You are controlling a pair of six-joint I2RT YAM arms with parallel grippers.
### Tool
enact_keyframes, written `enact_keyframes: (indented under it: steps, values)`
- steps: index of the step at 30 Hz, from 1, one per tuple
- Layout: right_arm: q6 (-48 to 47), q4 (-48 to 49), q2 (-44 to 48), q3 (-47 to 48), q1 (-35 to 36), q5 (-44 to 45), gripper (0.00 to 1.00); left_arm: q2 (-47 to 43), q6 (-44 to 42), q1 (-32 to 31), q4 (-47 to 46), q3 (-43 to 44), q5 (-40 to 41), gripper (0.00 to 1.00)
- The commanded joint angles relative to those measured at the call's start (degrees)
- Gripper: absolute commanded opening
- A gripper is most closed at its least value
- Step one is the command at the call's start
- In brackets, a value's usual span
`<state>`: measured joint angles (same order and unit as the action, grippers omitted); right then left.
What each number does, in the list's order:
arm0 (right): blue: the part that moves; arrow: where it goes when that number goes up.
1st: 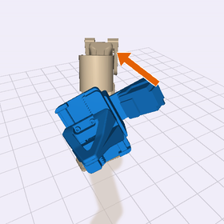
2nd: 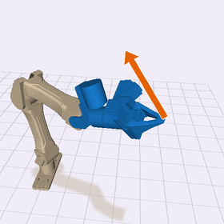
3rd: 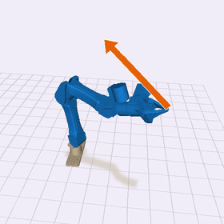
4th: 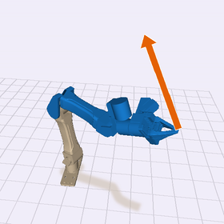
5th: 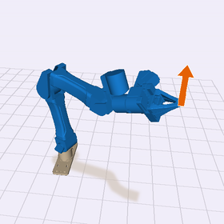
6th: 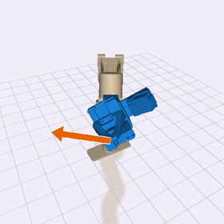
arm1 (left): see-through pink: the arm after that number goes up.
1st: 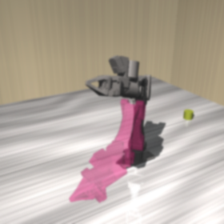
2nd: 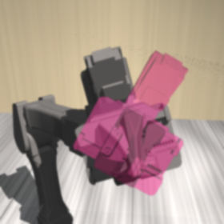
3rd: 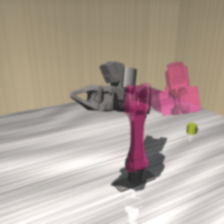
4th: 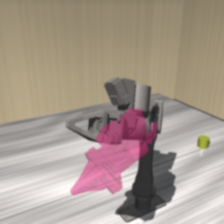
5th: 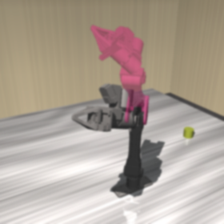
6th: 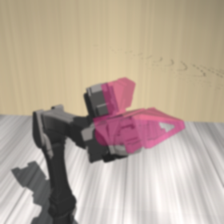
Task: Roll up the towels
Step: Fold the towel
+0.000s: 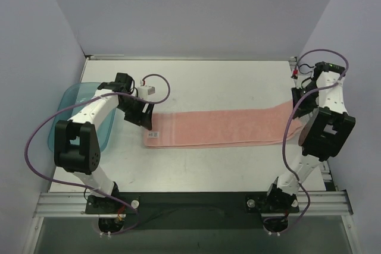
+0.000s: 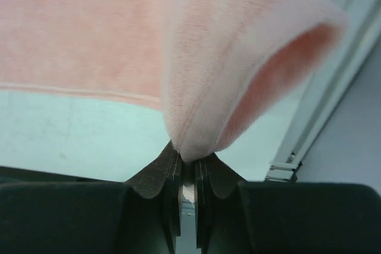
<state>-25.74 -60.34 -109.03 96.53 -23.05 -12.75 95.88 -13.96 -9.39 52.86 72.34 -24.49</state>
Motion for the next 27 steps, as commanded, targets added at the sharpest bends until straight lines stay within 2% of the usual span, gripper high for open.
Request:
enact_keyframes:
  steps: [1, 9, 13, 17, 27]
  values:
    - [1.0, -5.9, 3.5, -2.1, 5.3, -6.0, 0.00, 1.1, 1.6, 0.1, -1.6, 0.3, -3.8, 0.75]
    - [9.2, -3.4, 1.5, -4.6, 19.3, -14.1, 0.00, 4.8, 2.9, -0.5, -3.3, 1.1, -3.7, 0.75]
    - [12.1, -1.3, -0.9, -4.4, 28.3, -15.6, 0.00, 7.0, 2.9, -0.5, -3.5, 1.7, -3.2, 0.76]
    - [14.0, 0.3, -4.2, -3.2, 34.1, -16.0, 0.00, 8.2, 3.3, -0.5, -3.8, 1.7, -2.8, 0.76]
    - [22.0, 3.7, -10.0, -0.3, 40.6, -19.9, 0.00, 8.5, 3.5, -0.5, -5.6, -1.9, -2.6, 0.77]
